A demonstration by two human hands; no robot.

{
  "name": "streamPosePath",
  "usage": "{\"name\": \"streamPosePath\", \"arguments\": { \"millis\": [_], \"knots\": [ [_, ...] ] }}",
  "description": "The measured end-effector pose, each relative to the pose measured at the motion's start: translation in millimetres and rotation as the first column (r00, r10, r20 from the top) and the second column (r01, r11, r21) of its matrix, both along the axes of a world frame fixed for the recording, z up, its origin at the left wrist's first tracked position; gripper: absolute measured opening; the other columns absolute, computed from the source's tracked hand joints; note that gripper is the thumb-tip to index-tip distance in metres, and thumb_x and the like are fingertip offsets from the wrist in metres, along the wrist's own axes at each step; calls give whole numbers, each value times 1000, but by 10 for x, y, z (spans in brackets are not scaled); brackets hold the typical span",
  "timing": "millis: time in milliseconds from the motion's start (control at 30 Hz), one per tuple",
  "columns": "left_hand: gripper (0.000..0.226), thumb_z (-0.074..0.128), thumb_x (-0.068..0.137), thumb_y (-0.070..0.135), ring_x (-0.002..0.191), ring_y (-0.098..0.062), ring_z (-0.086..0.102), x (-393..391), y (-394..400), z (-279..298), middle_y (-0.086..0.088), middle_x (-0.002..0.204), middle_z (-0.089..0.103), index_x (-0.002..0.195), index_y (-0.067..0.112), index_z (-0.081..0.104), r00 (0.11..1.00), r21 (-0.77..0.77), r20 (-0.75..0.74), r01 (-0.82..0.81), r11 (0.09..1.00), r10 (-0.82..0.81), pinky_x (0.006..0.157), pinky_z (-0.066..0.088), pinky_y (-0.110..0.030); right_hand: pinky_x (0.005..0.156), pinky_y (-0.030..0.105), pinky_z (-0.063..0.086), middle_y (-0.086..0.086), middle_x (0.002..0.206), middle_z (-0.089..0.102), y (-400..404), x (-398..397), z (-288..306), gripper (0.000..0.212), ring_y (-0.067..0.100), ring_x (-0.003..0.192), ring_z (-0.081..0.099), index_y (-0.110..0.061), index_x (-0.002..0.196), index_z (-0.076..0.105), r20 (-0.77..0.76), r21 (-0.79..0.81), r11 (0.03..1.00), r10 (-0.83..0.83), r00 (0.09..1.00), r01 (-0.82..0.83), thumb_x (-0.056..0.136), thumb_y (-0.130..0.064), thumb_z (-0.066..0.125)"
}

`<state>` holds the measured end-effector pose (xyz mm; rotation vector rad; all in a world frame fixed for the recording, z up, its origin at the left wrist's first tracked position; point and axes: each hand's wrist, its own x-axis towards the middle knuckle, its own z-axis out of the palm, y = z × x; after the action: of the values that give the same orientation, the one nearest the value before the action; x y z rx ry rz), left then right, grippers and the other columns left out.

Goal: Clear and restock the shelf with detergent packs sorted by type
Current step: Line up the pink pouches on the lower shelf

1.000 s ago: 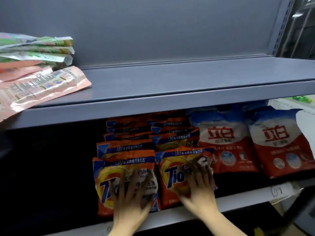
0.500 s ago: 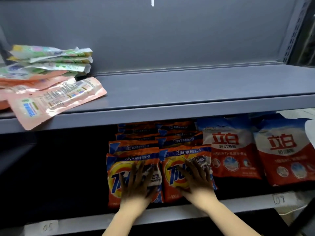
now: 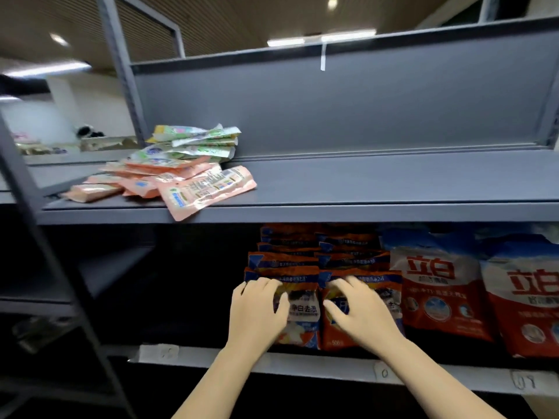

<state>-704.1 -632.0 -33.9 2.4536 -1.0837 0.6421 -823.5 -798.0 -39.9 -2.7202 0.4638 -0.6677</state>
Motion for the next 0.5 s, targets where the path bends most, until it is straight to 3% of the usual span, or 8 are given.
{"name": "streamPosePath", "arguments": {
  "millis": [100, 200, 333, 500],
  "knots": [
    [27, 48, 84, 38, 78, -10, 62, -26, 243, 293, 12, 84, 66, 91, 24, 69, 995, -178, 95, 48, 983, -31, 80, 47, -30, 77, 17, 43, -16, 106, 59, 248, 19, 277, 23, 5, 100, 58, -27, 108, 63, 186, -1, 994, 107, 977, -108, 92, -41, 54],
    [32, 44, 82, 37, 73, -14, 61, 23, 466, 635, 8, 79, 66, 86, 20, 70, 987, -264, 160, 35, 964, 8, 72, 47, -33, 71, 16, 47, -18, 94, 61, 502, 108, 597, 22, 1, 86, 60, -26, 95, 67, 318, -24, 981, 189, 929, -191, 87, -42, 54],
    [37, 40, 80, 39, 76, -20, 61, 261, 729, 1015, 4, 83, 68, 88, 18, 70, 973, -361, 186, -60, 931, 134, 75, 43, -35, 73, 23, 49, -14, 93, 63, 759, 373, 1055, 16, 5, 85, 61, -24, 93, 68, 444, -89, 968, 250, 860, -235, 86, -37, 61],
    [41, 36, 80, 40, 85, -22, 60, 705, 995, 1266, 2, 87, 67, 90, 17, 68, 967, -400, 150, -129, 907, 204, 81, 39, -36, 77, 23, 46, -12, 100, 63, 962, 792, 1305, 16, 7, 93, 59, -25, 98, 66, 425, -122, 962, 273, 863, -244, 88, -37, 61]
  ]
}}
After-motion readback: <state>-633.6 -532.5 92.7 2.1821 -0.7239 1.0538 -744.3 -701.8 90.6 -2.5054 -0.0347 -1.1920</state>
